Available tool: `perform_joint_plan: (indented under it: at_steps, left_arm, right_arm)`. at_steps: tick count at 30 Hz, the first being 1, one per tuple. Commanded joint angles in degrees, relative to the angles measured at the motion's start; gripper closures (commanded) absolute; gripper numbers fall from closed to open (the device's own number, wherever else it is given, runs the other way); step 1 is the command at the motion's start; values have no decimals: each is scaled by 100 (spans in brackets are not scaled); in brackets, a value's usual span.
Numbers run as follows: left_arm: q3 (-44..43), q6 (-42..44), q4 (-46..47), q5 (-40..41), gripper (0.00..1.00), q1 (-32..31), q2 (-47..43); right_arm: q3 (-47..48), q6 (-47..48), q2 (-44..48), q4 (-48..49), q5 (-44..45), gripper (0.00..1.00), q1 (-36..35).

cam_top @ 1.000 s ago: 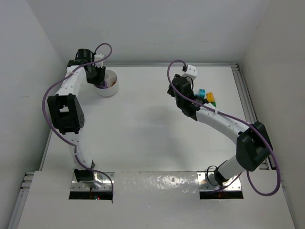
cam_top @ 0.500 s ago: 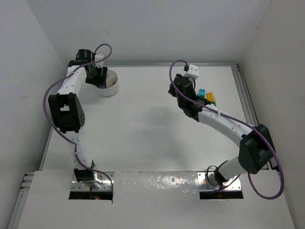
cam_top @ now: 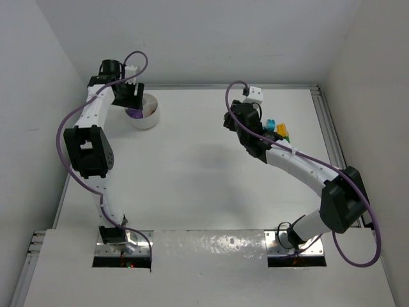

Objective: Sort the legos into containers by color

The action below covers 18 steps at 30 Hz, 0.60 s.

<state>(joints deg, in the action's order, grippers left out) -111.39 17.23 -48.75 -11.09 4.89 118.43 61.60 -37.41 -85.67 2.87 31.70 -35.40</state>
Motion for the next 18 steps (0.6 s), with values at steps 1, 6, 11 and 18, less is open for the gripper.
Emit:
perform_joint_plan:
  at_steps: [1, 6, 11, 18]
  left_arm:
    - [-400, -115, 68, -51, 30, 30, -241]
    - [-690, -19, 50, -375, 32, 4, -487]
    - [71, 1288, 348, -911, 48, -425, -1400]
    - [1961, 3513, 700, -2466, 39, -1288, -2579]
  right_arm:
    - [220, 374, 24, 169, -594, 100, -46]
    - [343, 823, -82, 108, -1403, 100, -37]
    - [817, 753, -292, -655, -2088, 100, 86]
    - [1248, 76, -688, -657, -3012, 100, -54]
